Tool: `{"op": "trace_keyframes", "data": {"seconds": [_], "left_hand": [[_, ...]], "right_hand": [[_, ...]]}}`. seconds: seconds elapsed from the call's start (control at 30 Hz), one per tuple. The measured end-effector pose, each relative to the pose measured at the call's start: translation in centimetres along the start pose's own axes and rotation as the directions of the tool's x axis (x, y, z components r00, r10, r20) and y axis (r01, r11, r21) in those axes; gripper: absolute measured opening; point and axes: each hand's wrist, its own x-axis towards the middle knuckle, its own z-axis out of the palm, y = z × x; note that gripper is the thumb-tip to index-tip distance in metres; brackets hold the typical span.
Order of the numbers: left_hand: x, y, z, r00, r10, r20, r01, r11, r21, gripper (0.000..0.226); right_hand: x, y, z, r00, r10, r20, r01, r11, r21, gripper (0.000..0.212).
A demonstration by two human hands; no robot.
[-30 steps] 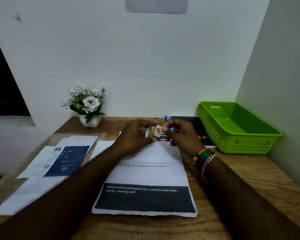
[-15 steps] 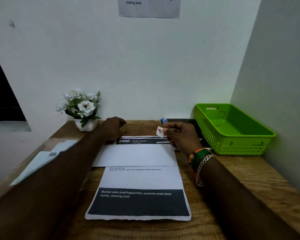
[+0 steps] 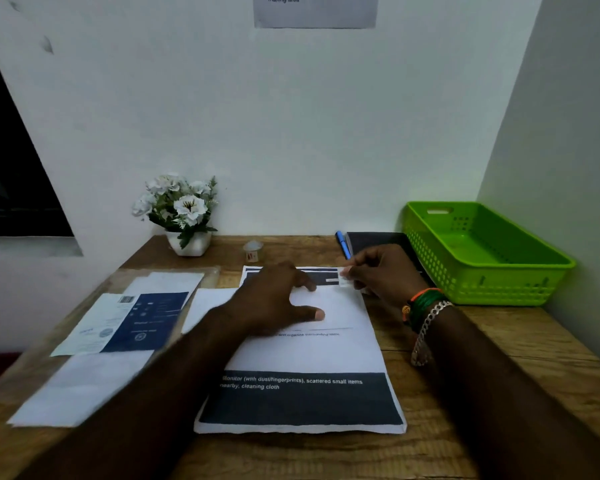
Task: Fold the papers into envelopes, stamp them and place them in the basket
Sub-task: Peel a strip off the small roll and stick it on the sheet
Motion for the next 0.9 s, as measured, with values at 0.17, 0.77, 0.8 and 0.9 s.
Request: {"op": "trace_keyframes", "data": {"seconds": [0.17, 0.77, 0.8, 0.9], "left_hand": [[-0.6, 0.3, -1.3, 0.997, 0.043, 0.058, -0.042, 0.999, -0.012, 0.056], [-0.2, 2.8, 1.2, 0.998, 0.059, -0.011, -0.059, 0.998, -0.031, 0.067], [-0.2, 2.8, 1.3, 0.998, 0.058, -0.007, -0.058, 0.998, -0.031, 0.068], [-0.1, 2.8, 1.3, 0.998, 0.056, -0.007, -0.056, 0.998, -0.035, 0.069]], "right_hand": [[-0.1, -0.2, -1.9, 0.986, 0.155, 0.067, -0.148, 0.984, -0.102, 0.005], [0.1, 1.2, 0.6, 0.994, 0.106, 0.030, -0.094, 0.958, -0.272, 0.008], [0.0, 1.2, 0.7, 0.995, 0.096, 0.018, -0.087, 0.954, -0.286, 0.007], [0.0, 1.2, 1.1, 0.996, 0.082, -0.016, -0.083, 0.942, -0.325, 0.008]]}}
